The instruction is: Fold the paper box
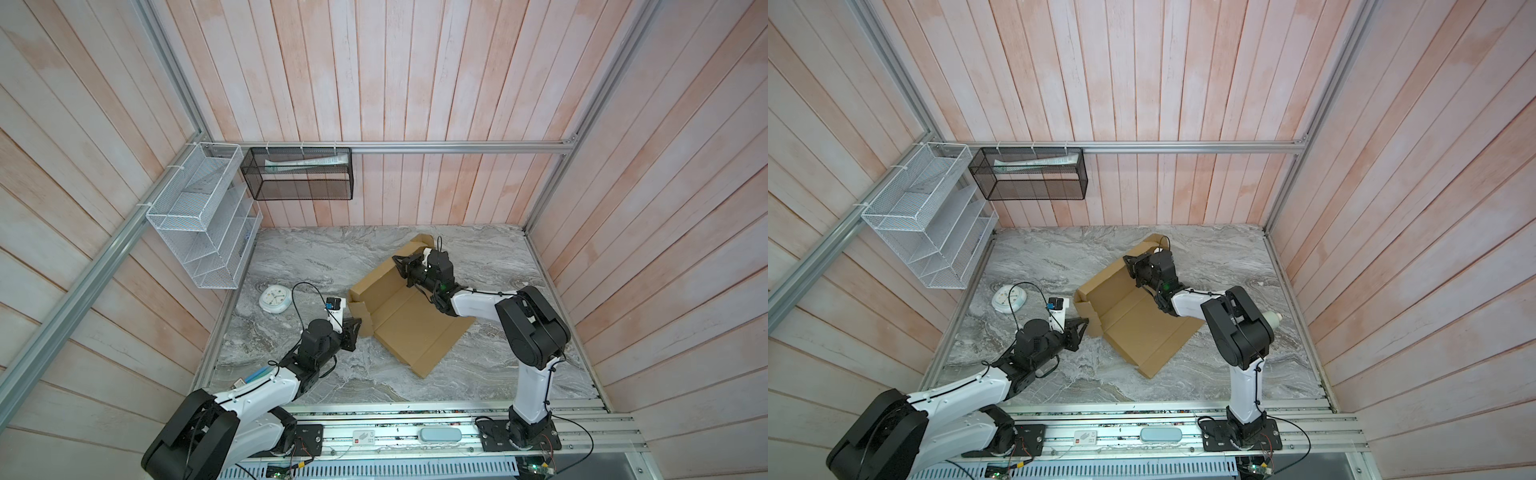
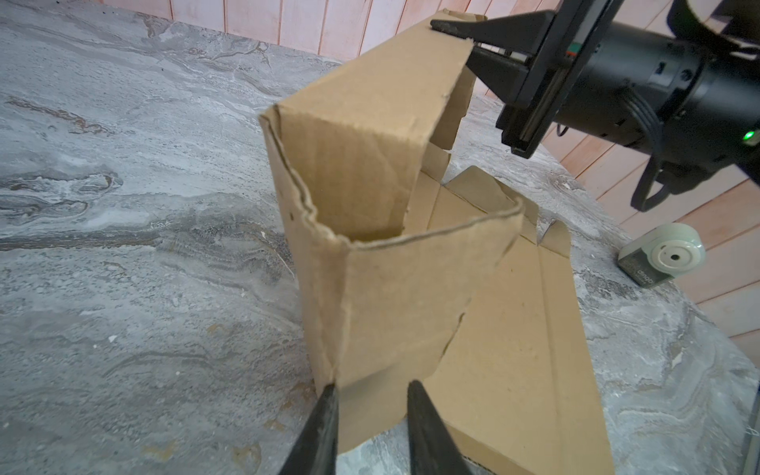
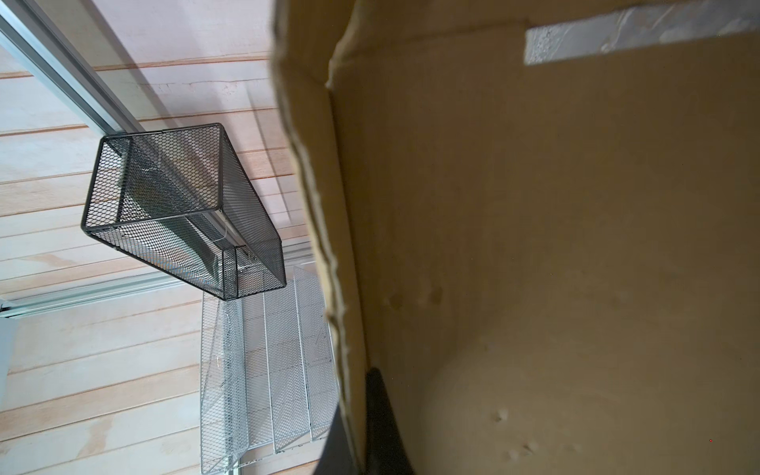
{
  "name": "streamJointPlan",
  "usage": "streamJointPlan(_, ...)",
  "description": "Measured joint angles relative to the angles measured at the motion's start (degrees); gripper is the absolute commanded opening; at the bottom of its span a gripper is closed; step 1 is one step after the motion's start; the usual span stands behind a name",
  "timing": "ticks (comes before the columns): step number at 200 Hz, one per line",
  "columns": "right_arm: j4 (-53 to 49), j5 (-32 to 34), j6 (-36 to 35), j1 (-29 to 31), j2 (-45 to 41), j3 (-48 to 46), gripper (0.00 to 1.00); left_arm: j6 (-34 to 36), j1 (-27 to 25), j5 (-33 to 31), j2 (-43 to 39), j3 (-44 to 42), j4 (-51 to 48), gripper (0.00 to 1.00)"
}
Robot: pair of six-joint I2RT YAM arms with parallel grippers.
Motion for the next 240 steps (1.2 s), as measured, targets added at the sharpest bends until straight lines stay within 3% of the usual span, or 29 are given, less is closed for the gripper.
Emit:
streamJointPlan(114, 0.1, 1.2, 0.2, 0.2, 0.1, 0.2, 0.0, -0.3, -4.1, -6.2, 6.1, 5.4, -0.2, 0.35)
streamJointPlan(240, 1.0, 2.3, 0.2, 0.3, 0.1, 0.1, 0.0, -1.9, -5.4, -16.9, 10.3, 7.9, -1.1, 0.27)
